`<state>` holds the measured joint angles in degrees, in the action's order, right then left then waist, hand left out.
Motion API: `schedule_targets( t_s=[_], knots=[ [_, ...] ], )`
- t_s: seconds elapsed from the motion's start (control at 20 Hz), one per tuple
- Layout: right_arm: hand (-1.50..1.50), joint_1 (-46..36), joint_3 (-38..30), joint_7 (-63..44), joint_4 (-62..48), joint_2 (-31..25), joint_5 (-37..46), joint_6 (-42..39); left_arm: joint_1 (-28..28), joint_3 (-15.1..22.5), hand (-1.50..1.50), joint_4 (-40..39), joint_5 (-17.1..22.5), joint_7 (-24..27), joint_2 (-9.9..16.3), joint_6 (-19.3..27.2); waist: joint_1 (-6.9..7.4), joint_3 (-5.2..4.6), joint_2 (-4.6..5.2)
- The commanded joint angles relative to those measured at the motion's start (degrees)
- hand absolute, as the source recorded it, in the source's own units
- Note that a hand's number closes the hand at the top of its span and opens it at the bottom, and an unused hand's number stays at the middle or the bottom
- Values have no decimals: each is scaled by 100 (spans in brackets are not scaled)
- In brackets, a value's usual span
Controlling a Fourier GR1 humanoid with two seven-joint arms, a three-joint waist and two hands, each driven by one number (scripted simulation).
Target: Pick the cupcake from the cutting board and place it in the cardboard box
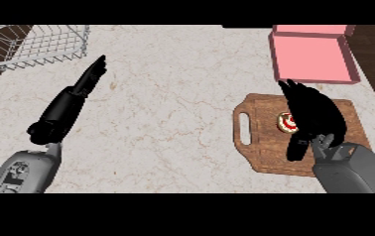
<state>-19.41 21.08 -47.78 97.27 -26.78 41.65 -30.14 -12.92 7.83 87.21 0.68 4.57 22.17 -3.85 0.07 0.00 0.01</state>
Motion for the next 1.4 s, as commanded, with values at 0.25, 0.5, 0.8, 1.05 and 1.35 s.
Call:
schedule_targets(
  t_s=[0.25, 0.5, 0.8, 1.05, 1.35],
  knots=[
    [-150, 201, -383, 906, -558, 172, 505, 77, -184, -162, 0, -130, -413, -66, -474, -77, -7, 1, 4],
    [-150, 547, -537, 1052, -395, 349, 746, -9, 252, -496, 0, 287, -382, -64, -349, -434, -7, 0, -4],
    [-150, 612, -440, 824, -622, 595, 1338, 136, -88, -569, 0, -162, -466, 59, -500, -644, -22, -1, -2],
    [-150, 682, -759, 1188, -679, 708, 1389, 69, 194, -596, 0, 106, -737, 73, -689, -621, -15, 0, -5],
    [150, 499, -746, 2381, -1785, 529, 1653, 694, -52, -675, 0, 224, -673, -386, -728, -794, 1, 2, 1]
  ],
)
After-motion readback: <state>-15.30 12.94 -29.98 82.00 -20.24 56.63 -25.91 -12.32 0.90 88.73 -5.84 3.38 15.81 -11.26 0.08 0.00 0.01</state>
